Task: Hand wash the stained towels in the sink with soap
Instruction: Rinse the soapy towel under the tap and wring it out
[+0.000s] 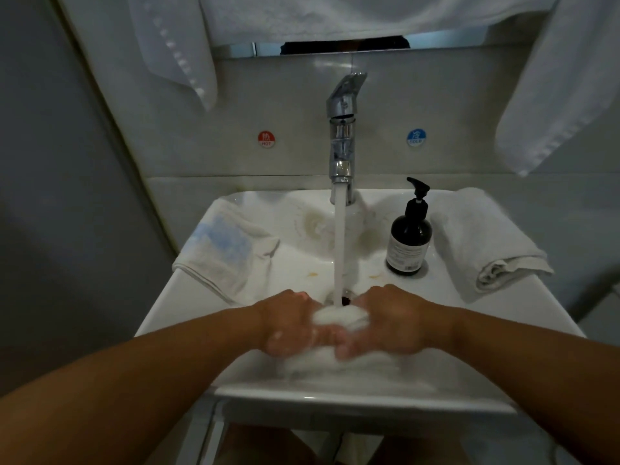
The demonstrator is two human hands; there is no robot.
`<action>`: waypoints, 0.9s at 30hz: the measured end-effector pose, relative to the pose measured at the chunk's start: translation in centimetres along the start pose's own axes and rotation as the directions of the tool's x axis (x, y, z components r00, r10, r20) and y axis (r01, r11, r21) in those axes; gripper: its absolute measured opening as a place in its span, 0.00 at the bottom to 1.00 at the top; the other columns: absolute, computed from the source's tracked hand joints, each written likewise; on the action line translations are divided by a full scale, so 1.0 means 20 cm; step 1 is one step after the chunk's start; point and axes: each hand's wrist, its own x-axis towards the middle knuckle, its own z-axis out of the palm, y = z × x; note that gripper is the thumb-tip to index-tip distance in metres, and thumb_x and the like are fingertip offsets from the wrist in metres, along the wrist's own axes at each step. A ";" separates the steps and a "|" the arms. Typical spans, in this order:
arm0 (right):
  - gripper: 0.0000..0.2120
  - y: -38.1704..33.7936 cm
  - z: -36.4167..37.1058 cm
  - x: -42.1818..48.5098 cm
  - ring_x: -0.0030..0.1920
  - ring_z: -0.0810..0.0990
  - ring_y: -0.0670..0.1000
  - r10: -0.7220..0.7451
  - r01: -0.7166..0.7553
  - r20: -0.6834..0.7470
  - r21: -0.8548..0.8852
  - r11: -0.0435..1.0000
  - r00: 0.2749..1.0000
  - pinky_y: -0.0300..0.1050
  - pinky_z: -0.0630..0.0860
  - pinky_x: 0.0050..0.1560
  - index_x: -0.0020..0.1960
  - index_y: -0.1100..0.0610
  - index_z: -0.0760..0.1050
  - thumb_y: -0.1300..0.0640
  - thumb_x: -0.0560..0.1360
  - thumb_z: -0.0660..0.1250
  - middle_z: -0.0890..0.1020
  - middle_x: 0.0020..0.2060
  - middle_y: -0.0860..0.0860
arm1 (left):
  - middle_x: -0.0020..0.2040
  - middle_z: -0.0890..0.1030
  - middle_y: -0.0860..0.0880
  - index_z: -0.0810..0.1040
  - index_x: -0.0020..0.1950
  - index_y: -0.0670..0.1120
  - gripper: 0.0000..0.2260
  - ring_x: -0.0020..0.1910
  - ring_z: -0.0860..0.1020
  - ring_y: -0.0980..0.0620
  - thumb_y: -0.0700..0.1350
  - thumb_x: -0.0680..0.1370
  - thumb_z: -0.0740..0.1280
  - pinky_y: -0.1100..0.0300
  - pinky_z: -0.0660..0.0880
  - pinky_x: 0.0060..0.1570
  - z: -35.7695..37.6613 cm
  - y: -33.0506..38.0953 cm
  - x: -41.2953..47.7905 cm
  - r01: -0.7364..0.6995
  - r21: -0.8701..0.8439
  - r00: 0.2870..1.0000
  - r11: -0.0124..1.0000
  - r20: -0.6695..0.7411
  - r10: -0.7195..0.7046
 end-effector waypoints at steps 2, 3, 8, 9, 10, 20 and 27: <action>0.33 0.00 -0.01 -0.01 0.48 0.80 0.42 0.001 0.000 -0.012 0.024 1.000 1.000 0.40 0.77 0.49 0.61 0.43 0.74 0.27 0.63 0.74 0.82 0.49 0.42 | 0.47 0.81 0.51 0.79 0.55 0.52 0.29 0.44 0.78 0.53 0.75 0.72 0.60 0.57 0.75 0.45 -0.01 0.00 0.00 0.036 -0.012 0.998 0.999 -0.053 -0.036; 0.32 -0.01 -0.02 -0.01 0.48 0.78 0.42 -0.014 0.013 -0.048 -0.016 1.000 0.999 0.39 0.75 0.48 0.62 0.42 0.72 0.27 0.64 0.73 0.79 0.50 0.41 | 0.50 0.80 0.51 0.78 0.58 0.52 0.30 0.46 0.78 0.52 0.75 0.71 0.62 0.55 0.76 0.50 -0.01 0.00 0.00 0.060 -0.014 0.991 0.998 -0.117 -0.061; 0.40 -0.03 0.01 -0.04 0.66 0.72 0.51 -0.078 0.043 -0.113 -0.289 0.956 0.990 0.51 0.73 0.66 0.79 0.43 0.54 0.26 0.74 0.60 0.68 0.72 0.48 | 0.69 0.75 0.49 0.63 0.77 0.53 0.33 0.63 0.76 0.49 0.70 0.78 0.59 0.49 0.74 0.64 0.03 0.00 -0.02 0.014 -0.100 0.972 0.995 -0.233 -0.037; 0.44 -0.03 0.02 -0.05 0.68 0.70 0.52 -0.080 0.052 -0.079 -0.307 0.950 0.994 0.53 0.71 0.69 0.80 0.43 0.46 0.25 0.73 0.59 0.65 0.74 0.49 | 0.73 0.72 0.49 0.59 0.79 0.54 0.33 0.67 0.73 0.48 0.70 0.79 0.57 0.48 0.71 0.68 0.04 0.01 -0.03 0.002 -0.063 0.981 0.998 -0.196 -0.015; 0.49 -0.03 0.04 -0.06 0.68 0.70 0.53 -0.079 0.059 -0.047 -0.327 0.943 0.996 0.54 0.71 0.69 0.80 0.42 0.41 0.23 0.71 0.60 0.65 0.74 0.50 | 0.75 0.69 0.49 0.56 0.80 0.55 0.35 0.71 0.71 0.47 0.70 0.79 0.57 0.48 0.68 0.71 0.04 0.02 -0.04 -0.002 -0.029 0.989 1.000 -0.148 -0.002; 0.34 0.00 -0.01 0.03 0.46 0.80 0.49 -0.076 0.019 -0.155 -0.338 0.941 0.985 0.49 0.80 0.49 0.63 0.47 0.72 0.25 0.68 0.67 0.81 0.49 0.47 | 0.54 0.81 0.49 0.74 0.64 0.50 0.31 0.47 0.80 0.50 0.74 0.75 0.59 0.50 0.80 0.52 0.02 -0.01 0.04 0.021 0.127 0.987 0.992 -0.158 0.000; 0.31 0.00 -0.04 0.02 0.45 0.79 0.43 0.027 -0.030 -0.124 -0.024 0.999 0.992 0.40 0.75 0.45 0.57 0.44 0.73 0.29 0.63 0.75 0.80 0.46 0.42 | 0.46 0.83 0.52 0.82 0.52 0.52 0.31 0.45 0.80 0.52 0.77 0.71 0.61 0.57 0.76 0.46 -0.02 -0.02 0.01 0.081 -0.081 0.982 0.993 -0.161 -0.093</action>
